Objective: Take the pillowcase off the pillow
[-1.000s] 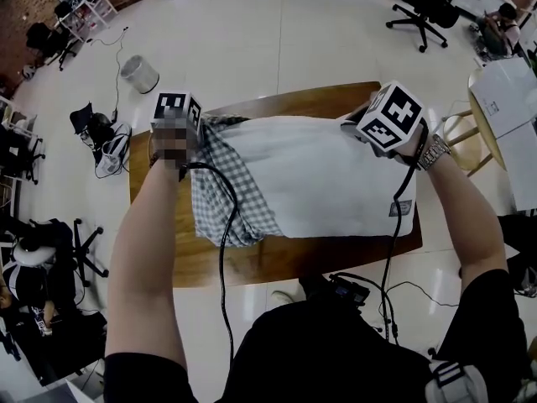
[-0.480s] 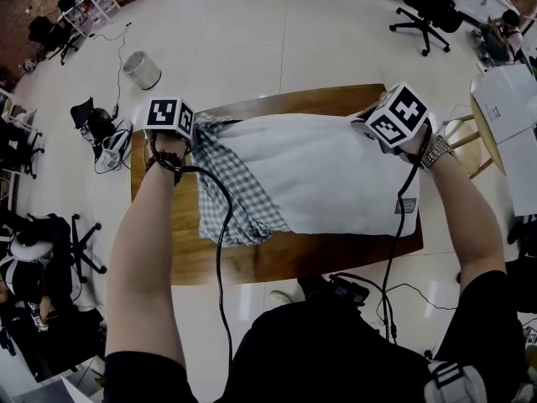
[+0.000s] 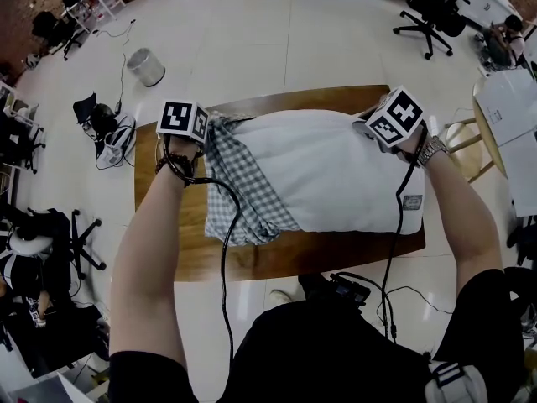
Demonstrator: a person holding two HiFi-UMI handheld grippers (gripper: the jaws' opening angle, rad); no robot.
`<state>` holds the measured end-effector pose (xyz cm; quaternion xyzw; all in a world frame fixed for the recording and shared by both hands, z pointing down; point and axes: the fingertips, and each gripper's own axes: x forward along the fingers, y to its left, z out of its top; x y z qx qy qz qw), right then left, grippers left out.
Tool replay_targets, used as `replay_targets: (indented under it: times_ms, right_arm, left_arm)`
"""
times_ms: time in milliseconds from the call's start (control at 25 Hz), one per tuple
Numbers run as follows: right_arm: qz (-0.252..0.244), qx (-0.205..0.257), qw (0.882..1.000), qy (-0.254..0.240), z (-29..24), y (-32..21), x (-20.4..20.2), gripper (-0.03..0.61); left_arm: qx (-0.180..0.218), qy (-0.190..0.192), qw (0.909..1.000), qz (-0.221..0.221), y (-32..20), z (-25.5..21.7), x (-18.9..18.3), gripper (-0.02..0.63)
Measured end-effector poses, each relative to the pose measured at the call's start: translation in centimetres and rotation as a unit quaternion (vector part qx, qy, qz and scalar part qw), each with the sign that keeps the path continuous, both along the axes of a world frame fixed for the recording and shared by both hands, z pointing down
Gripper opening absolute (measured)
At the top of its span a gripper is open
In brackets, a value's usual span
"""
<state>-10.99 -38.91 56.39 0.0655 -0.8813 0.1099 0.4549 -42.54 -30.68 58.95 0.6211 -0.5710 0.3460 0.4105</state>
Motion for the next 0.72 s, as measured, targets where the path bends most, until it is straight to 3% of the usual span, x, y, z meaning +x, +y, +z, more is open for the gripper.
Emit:
replay_targets:
  times_ms: [120,360,480,720]
  right_arm:
    - [-0.009,0.015,1.000,-0.010,0.5,0.8,-0.3,0.064]
    - [-0.006,0.091,0.995,-0.035,-0.6,2.2,-1.7,0.191]
    - [-0.007,0.104,0.994,-0.046,-1.7,3.2,-1.7,0.243]
    - [-0.043,0.123,0.989,-0.071,-4.5,8.6,-3.5,0.272]
  left_arm:
    - [0.031,0.002,0.9995,0.004,0.2,-0.7,0.8,0.108]
    - [0.085,0.050,0.9952,0.005,2.4,-2.5,2.4,0.296]
    - [0.107,0.073,0.9915,0.003,3.5,-3.2,3.7,0.324]
    - [0.141,0.121,0.9825,-0.008,7.6,-4.3,5.3,0.367]
